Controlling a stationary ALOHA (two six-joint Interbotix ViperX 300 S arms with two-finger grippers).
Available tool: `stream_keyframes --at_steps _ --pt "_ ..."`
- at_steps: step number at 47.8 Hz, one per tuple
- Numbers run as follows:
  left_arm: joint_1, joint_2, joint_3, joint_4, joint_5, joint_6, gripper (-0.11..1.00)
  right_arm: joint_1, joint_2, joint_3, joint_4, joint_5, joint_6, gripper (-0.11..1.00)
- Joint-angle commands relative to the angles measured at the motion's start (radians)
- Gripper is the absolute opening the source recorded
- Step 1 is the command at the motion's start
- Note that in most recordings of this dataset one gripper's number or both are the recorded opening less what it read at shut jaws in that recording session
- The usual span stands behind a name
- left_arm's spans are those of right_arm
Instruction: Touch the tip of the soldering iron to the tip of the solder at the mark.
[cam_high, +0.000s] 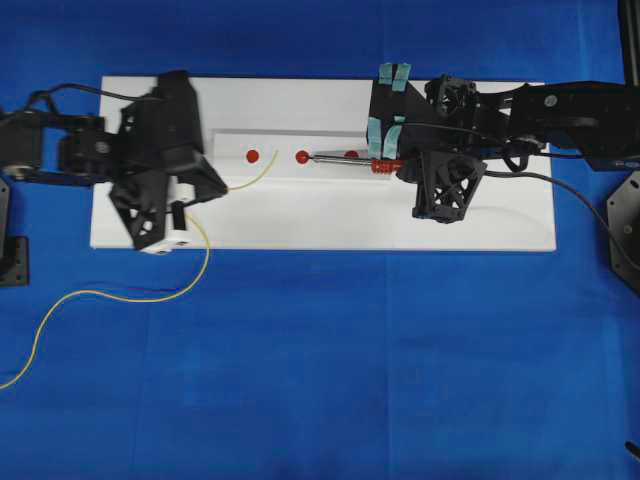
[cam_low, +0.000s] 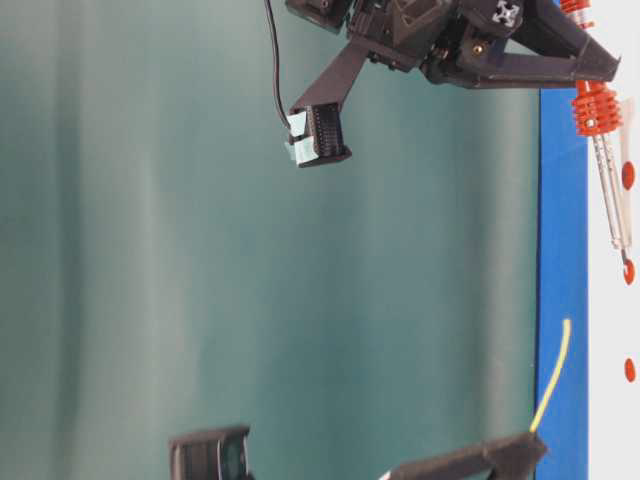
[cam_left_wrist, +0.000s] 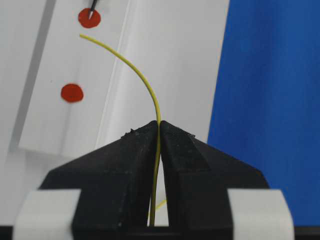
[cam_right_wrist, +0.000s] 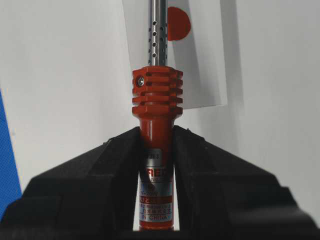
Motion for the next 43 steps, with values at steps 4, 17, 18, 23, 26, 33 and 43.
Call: stream_keyframes --at_steps 4,17,18,23,26,33,43 --pt "-0.008 -0.026 0.003 0.002 -0.018 0.000 0.03 -0.002 -0.011 -0.026 -0.002 -0.006 0.000 0.06" --pt "-0.008 -0.020 -0.005 0.003 -0.018 0.009 0.03 -0.002 -0.061 -0.008 -0.002 -0.002 0.000 0.06" --pt "-0.008 -0.020 -0.003 0.002 -0.018 0.009 0.03 -0.002 -0.077 0.000 -0.002 -0.002 0.000 0.06" --pt "-0.008 -0.021 0.000 0.002 -0.018 0.008 0.03 -0.005 -0.144 0.037 -0.006 -0.002 0.000 0.06" --pt "-0.008 -0.023 0.000 0.002 -0.020 0.008 0.03 -0.005 -0.186 0.066 -0.011 0.003 0.002 0.06" --pt "-0.008 -0.018 -0.005 0.002 -0.020 -0.002 0.03 -0.011 -0.275 0.138 -0.015 0.023 0.003 0.06" --pt "-0.008 -0.014 -0.012 0.003 -0.020 -0.003 0.03 -0.015 -0.342 0.192 -0.017 0.057 0.003 0.06"
